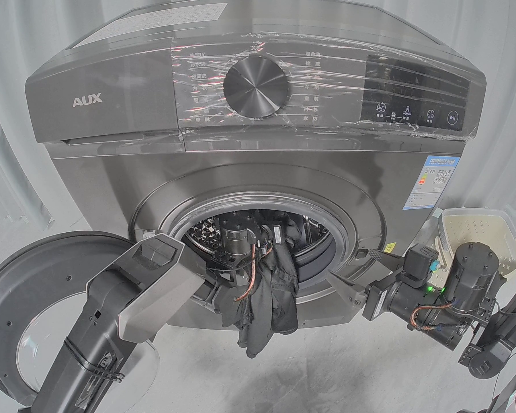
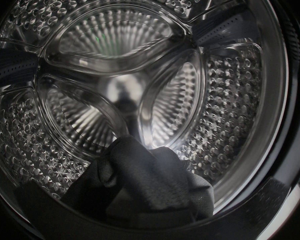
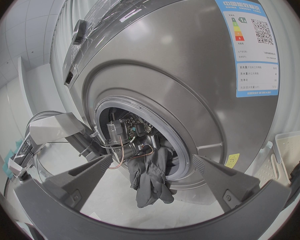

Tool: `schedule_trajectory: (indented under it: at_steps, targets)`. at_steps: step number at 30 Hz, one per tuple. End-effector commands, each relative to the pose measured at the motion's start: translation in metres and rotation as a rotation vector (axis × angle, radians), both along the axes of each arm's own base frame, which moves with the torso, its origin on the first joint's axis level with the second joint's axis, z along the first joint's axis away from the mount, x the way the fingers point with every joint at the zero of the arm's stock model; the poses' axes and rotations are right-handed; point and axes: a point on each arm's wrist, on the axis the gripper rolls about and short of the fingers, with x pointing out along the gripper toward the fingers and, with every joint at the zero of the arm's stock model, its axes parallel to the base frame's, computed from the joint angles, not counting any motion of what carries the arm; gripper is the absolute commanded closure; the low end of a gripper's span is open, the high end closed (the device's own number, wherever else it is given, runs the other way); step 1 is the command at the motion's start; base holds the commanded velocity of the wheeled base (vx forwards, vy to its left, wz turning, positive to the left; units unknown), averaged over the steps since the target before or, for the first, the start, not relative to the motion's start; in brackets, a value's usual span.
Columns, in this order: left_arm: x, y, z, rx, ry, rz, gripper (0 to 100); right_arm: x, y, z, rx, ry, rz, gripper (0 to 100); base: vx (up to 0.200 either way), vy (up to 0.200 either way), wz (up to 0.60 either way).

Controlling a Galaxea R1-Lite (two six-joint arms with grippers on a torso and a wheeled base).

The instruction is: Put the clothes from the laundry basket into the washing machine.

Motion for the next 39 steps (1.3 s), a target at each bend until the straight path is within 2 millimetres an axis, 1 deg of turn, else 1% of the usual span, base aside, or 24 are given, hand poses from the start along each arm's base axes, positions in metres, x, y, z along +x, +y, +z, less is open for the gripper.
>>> schedule_trajectory:
  at_steps: [1,9,10,13,15,16,17,18,20,21,22,24,26,27,29,30,31,32,34,36,37,38,39]
  targets:
    - [0.014,0.009,-0.011,-0.001,0.000,0.047,100,0.000,0.000,-0.002,-0.005,0.006,0.002,0,0.000,0.000,0.00]
    - [0.011,0.007,-0.009,-0.003,-0.007,0.041,100,0.000,0.001,-0.003,-0.007,0.009,0.002,0,0.000,0.000,0.00]
    - [0.011,0.007,-0.009,-0.003,-0.007,0.041,0,0.000,0.001,-0.003,-0.007,0.009,0.002,0,0.000,0.000,0.00]
    - [0.008,0.003,-0.007,-0.014,-0.017,0.031,0,0.000,0.001,-0.003,-0.007,0.009,0.002,0,0.000,0.000,0.00]
    - [0.003,0.003,0.003,-0.008,-0.012,0.027,0,0.000,0.000,-0.003,-0.008,0.010,0.002,0,0.000,0.000,0.00]
    - [0.003,0.003,0.003,-0.008,-0.012,0.027,0,0.000,0.000,-0.003,-0.008,0.010,0.002,0,0.000,0.000,0.00]
    - [-0.006,0.003,0.011,0.007,0.015,0.014,0,0.000,0.001,-0.003,-0.007,0.009,0.003,0,0.000,0.000,0.00]
    - [-0.014,0.003,0.015,0.032,0.050,-0.002,0,0.000,0.001,-0.003,-0.006,0.008,0.003,0,0.000,0.000,0.00]
    - [-0.024,0.006,0.017,0.067,0.106,-0.019,0,0.000,0.001,-0.003,-0.006,0.008,0.003,0,0.000,0.000,0.00]
    - [-0.024,0.006,0.017,0.067,0.106,-0.019,0,0.000,0.001,-0.003,-0.006,0.008,0.003,0,0.000,0.000,0.00]
    - [-0.033,0.007,0.020,0.093,0.149,-0.050,0,0.000,0.001,-0.003,-0.006,0.008,0.003,0,0.000,0.000,0.00]
    - [-0.038,0.009,0.020,0.114,0.183,-0.073,0,0.000,0.001,-0.003,-0.006,0.008,0.002,0,0.000,0.000,0.00]
    - [-0.041,0.011,0.019,0.127,0.207,-0.088,0,0.000,0.001,-0.003,-0.006,0.008,0.002,0,0.000,0.000,0.00]
    - [-0.044,0.013,0.015,0.146,0.237,-0.096,0,0.000,0.001,-0.003,-0.006,0.008,0.002,0,0.000,0.000,0.00]
    - [-0.045,0.013,0.014,0.152,0.243,-0.096,0,0.000,0.001,-0.003,-0.006,0.008,0.002,0,0.000,0.000,0.00]
    - [-0.049,0.016,0.006,0.178,0.273,-0.097,0,0.000,0.001,-0.003,-0.006,0.008,0.002,0,0.000,0.000,0.00]
    - [-0.049,0.016,0.005,0.179,0.275,-0.097,0,0.001,0.001,-0.003,-0.007,0.009,0.002,0,0.000,0.000,0.00]
    - [-0.052,0.018,-0.001,0.196,0.296,-0.108,0,0.001,0.001,-0.003,-0.007,0.009,0.002,0,0.000,0.000,0.00]
    - [-0.054,0.019,-0.007,0.211,0.313,-0.120,0,0.001,0.001,-0.003,-0.007,0.009,0.002,0,0.000,0.000,0.00]
    - [-0.055,0.020,-0.014,0.239,0.325,-0.121,0,0.000,0.001,-0.003,-0.007,0.009,0.003,0,0.000,0.000,0.00]
    - [-0.055,0.020,-0.014,0.239,0.325,-0.121,0,0.000,0.001,-0.003,-0.007,0.009,0.003,0,0.000,0.000,0.00]
    - [-0.055,0.021,-0.020,0.260,0.331,-0.122,0,0.001,0.001,-0.003,-0.007,0.009,0.003,0,0.000,0.000,0.00]
    - [-0.054,0.022,-0.022,0.267,0.335,-0.122,0,0.000,0.001,-0.003,-0.007,0.009,0.005,0,0.000,0.000,0.00]
